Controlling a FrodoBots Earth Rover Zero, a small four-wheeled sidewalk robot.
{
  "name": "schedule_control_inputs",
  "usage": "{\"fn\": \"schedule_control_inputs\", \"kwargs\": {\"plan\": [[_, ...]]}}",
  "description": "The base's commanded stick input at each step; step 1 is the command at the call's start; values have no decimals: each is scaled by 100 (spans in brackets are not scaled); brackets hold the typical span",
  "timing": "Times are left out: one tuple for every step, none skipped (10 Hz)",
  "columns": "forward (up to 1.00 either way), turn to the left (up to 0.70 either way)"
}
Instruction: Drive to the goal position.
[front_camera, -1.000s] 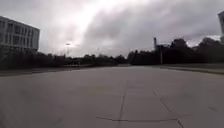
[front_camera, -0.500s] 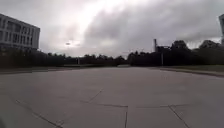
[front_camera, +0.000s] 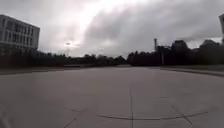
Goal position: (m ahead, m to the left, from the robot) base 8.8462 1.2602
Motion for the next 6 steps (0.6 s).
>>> {"fn": "schedule_control_inputs", "kwargs": {"plan": [[70,0],[70,0],[70,0],[70,0],[70,0],[70,0]]}}
